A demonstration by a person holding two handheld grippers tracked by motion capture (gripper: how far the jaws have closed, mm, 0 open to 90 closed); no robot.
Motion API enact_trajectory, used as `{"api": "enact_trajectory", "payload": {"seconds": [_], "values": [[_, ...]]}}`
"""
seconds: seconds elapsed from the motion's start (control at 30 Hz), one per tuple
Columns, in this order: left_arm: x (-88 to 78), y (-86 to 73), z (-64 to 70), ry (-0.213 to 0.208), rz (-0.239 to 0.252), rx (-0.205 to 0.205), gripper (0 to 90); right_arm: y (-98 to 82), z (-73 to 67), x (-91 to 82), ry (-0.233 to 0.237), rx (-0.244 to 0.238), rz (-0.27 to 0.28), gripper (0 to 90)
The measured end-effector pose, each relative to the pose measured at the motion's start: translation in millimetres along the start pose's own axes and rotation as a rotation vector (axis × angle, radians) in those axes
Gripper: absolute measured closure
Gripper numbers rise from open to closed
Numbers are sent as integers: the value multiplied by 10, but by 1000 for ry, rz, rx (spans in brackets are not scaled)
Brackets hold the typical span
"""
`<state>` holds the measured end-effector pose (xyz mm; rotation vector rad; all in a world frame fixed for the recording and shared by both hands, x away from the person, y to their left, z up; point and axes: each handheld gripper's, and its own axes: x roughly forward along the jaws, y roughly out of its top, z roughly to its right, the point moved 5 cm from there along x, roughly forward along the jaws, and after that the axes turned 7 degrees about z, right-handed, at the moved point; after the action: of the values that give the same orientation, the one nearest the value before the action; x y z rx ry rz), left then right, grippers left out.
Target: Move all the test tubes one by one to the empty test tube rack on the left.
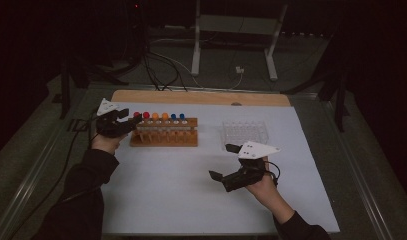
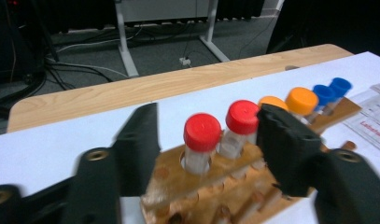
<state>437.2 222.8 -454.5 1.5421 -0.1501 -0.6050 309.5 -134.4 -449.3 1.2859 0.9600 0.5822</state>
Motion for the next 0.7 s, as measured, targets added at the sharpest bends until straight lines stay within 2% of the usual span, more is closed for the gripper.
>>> {"api": "enact_trajectory", "payload": {"seconds": [0.03,0.17,0.2,0.23,0.33,0.43,0.6,0.7], "values": [[-58,2,14,-8,2,5,322,-2,6,-15,-4,-2,3,0],[-296,-31,137,-94,13,6,145,-38,62,-89,-26,6,6,0],[-356,-51,185,-129,19,6,128,-54,80,-106,-34,11,5,0],[-410,-79,233,-144,20,16,96,-74,99,-125,-42,13,2,0],[-555,-186,382,-216,28,7,34,-135,144,-186,-60,24,3,0],[-655,-352,544,-270,18,29,20,-197,181,-248,-83,23,-5,0],[-762,-734,833,-375,-42,75,11,-322,216,-332,-99,45,-13,0],[-822,-937,964,-417,-60,89,6,-395,234,-376,-118,44,-13,0]]}}
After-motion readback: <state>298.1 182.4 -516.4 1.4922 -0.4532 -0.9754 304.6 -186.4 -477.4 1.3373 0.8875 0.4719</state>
